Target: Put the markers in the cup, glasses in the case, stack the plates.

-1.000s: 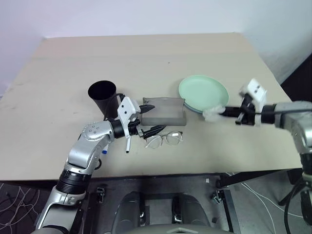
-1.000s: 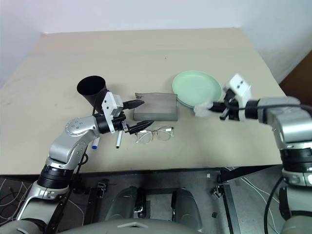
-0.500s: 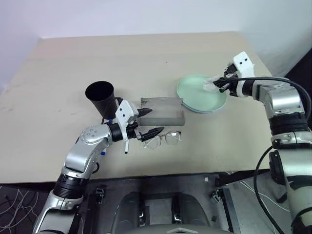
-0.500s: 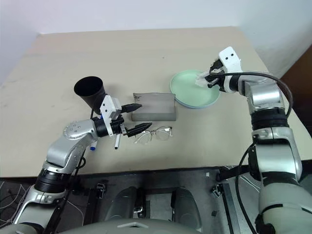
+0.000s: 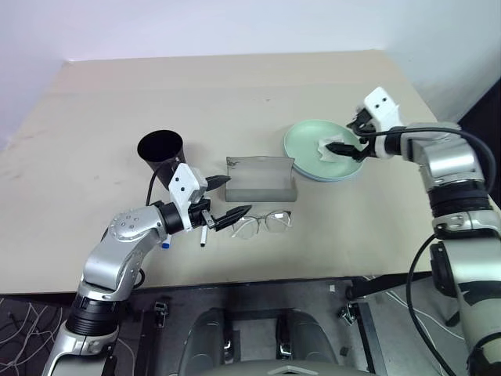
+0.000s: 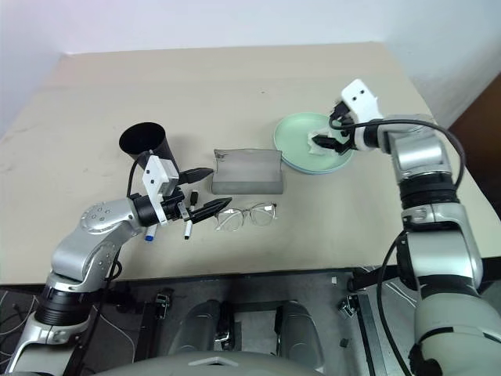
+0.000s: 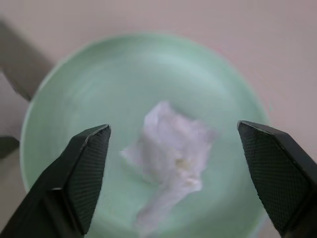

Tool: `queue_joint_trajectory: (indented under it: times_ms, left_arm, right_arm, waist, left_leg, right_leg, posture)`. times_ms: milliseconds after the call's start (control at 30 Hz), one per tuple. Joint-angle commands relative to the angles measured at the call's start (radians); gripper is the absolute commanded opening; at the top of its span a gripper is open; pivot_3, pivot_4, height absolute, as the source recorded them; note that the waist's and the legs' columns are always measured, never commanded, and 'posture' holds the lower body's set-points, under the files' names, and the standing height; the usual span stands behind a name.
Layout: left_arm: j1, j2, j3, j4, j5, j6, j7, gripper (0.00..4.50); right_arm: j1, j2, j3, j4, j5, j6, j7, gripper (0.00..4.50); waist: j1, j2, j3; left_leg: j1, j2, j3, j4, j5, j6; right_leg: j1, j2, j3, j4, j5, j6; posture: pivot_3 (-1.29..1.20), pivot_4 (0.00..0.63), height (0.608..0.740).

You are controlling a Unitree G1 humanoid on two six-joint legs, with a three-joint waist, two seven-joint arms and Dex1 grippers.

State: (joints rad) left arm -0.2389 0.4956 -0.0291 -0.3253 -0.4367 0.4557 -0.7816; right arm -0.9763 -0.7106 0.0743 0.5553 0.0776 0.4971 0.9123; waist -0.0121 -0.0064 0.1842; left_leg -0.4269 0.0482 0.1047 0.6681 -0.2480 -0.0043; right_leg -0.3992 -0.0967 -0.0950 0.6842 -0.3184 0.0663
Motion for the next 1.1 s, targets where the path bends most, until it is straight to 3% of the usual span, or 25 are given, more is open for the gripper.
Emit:
queue_joint_trajectory:
  times_ms: [33, 233, 433, 567, 800, 1100]
  left_arm:
    - [0.026, 0.000, 0.027, -0.030, -0.001, -0.018, 0.023, 4.50]
    - [0.088, 0.020, 0.056, -0.049, 0.005, -0.055, 0.028, 4.50]
    - [0.187, 0.091, 0.118, -0.078, 0.003, -0.085, -0.003, 4.50]
    - [0.229, 0.120, 0.158, -0.110, -0.045, -0.085, -0.034, 4.50]
    - [0.244, 0.153, 0.177, -0.097, -0.012, -0.103, -0.025, 4.50]
    - [0.220, 0.122, 0.129, -0.116, -0.004, -0.095, -0.002, 4.50]
  right_arm:
    - [-0.017, -0.027, -0.044, -0.173, 0.060, 0.048, 0.048, 4.21]
    - [0.039, 0.005, -0.011, -0.445, 0.236, 0.183, 0.237, 4.21]
    - [0.026, 0.035, 0.092, -0.459, 0.300, 0.267, 0.373, 4.21]
    - [0.003, 0.051, 0.203, -0.437, 0.290, 0.280, 0.473, 4.21]
    - [-0.050, 0.107, 0.372, -0.370, 0.226, 0.258, 0.580, 4.21]
    - [-0.172, 0.220, 0.521, -0.077, 0.074, 0.130, 0.674, 4.21]
  waist:
    - [-0.001, 0.000, 0.000]
    - [-0.004, 0.000, 0.000]
    - [-0.002, 0.000, 0.000]
    - [-0.003, 0.000, 0.000]
    - [-0.006, 0.000, 0.000]
    - [-0.006, 0.000, 0.000]
  left_leg:
    - [0.000, 0.000, 0.000, 0.000, 0.000, 0.000]
    - [0.000, 0.001, -0.001, -0.001, -0.002, 0.003]
    - [0.000, 0.001, -0.001, -0.001, -0.002, 0.004]
    - [0.000, 0.001, -0.001, -0.001, -0.002, 0.005]
    - [0.000, 0.001, -0.001, -0.001, -0.002, 0.005]
    - [-0.001, 0.001, -0.001, -0.001, -0.002, 0.005]
  right_leg:
    - [0.000, 0.000, 0.000, 0.000, 0.000, 0.000]
    - [0.000, 0.001, 0.001, 0.000, 0.000, 0.000]
    - [0.000, 0.000, 0.000, 0.000, 0.001, -0.002]
    - [-0.001, 0.000, 0.001, 0.000, 0.001, -0.002]
    - [-0.001, 0.000, 0.001, 0.000, 0.002, -0.003]
    - [-0.002, 0.000, 0.001, 0.000, 0.002, -0.004]
  posture:
    - [0.00, 0.150, 0.701]
    - [0.00, 0.150, 0.701]
    - [0.00, 0.150, 0.701]
    - [0.00, 0.150, 0.701]
    - [0.00, 0.150, 0.701]
    - [0.00, 0.150, 0.701]
